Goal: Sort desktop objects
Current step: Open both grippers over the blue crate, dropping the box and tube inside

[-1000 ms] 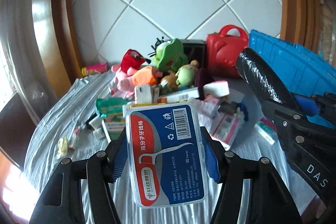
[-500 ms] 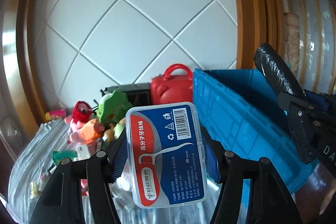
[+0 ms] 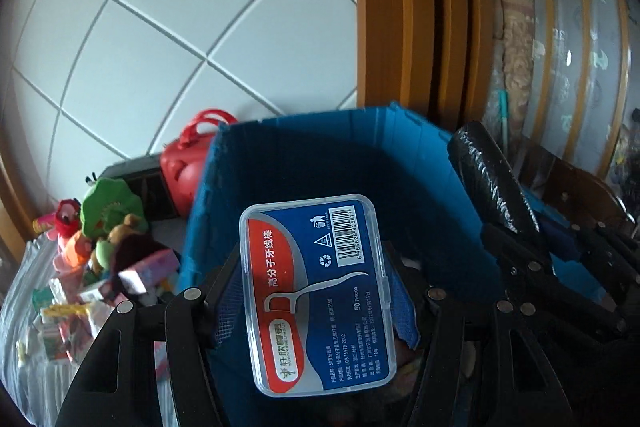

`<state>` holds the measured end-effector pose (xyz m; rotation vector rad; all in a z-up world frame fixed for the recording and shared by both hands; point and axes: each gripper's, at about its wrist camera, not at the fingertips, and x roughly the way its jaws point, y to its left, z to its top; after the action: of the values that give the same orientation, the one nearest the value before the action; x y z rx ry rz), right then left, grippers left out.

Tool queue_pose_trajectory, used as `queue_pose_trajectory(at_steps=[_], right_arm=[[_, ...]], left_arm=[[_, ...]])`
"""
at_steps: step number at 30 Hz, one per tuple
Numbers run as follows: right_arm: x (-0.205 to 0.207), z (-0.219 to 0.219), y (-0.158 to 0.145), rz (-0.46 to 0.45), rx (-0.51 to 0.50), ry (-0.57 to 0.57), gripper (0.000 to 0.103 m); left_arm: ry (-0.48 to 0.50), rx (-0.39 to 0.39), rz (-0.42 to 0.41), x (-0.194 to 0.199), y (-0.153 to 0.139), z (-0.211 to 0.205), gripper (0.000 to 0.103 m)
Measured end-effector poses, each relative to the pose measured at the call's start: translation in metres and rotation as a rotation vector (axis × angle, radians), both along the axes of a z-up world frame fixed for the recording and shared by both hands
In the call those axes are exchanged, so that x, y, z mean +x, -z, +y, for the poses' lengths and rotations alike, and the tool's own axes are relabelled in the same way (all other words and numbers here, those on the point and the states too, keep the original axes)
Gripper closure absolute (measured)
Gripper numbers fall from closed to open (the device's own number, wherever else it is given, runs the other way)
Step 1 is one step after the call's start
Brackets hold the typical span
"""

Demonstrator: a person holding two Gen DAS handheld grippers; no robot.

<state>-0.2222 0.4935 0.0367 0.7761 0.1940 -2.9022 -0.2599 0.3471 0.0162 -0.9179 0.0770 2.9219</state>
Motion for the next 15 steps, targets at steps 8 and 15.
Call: queue_pose_trajectory(at_steps=[8,15], right_arm=[[-0.025,0.022,0.042,-0.14,-0.017,0.006,0.073],[-0.025,0.035,0.051,-0.148,-0.03,0.036,0.073]], left_arm=[[-0.014,-0.052,-0.085,-0.007,0.024,0.047,0.041],[-0.018,-0.063,-0.084,-0.007,0.024,0.051,0.04]])
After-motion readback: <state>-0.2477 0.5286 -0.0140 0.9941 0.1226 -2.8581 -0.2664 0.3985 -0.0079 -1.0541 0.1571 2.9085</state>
